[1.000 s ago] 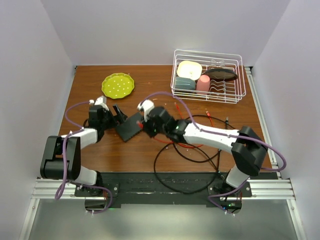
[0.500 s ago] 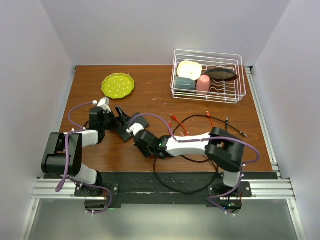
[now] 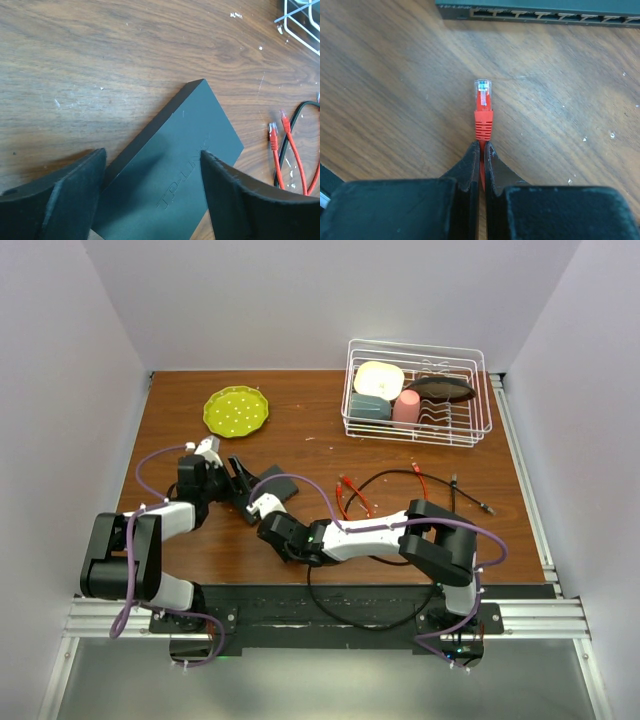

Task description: Insert the plug into the switch port

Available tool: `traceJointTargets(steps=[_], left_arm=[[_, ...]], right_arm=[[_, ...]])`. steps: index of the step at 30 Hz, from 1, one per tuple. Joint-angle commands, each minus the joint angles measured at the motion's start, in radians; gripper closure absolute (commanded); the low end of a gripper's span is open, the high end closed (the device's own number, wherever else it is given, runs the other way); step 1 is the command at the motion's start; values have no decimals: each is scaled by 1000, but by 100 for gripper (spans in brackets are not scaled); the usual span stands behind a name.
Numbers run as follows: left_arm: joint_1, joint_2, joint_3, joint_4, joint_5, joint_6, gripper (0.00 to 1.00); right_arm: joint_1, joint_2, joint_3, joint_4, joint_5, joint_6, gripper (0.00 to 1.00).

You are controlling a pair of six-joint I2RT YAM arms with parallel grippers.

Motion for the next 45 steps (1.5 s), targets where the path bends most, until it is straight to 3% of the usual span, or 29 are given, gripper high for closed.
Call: traceJointTargets(steps=[1, 6, 14, 45], left_arm=[[4, -47, -29, 10, 35, 12, 29], [4, -62, -44, 41, 56, 6, 44], [4, -56, -15, -8, 22, 23, 30], [4, -18, 16, -30, 64, 69, 30]], right_arm=[[6, 3, 23, -19, 51, 38, 100], [6, 1, 31, -18, 51, 36, 100], [9, -6, 29, -23, 63, 32, 100], [10, 116, 196, -71, 134, 49, 100]])
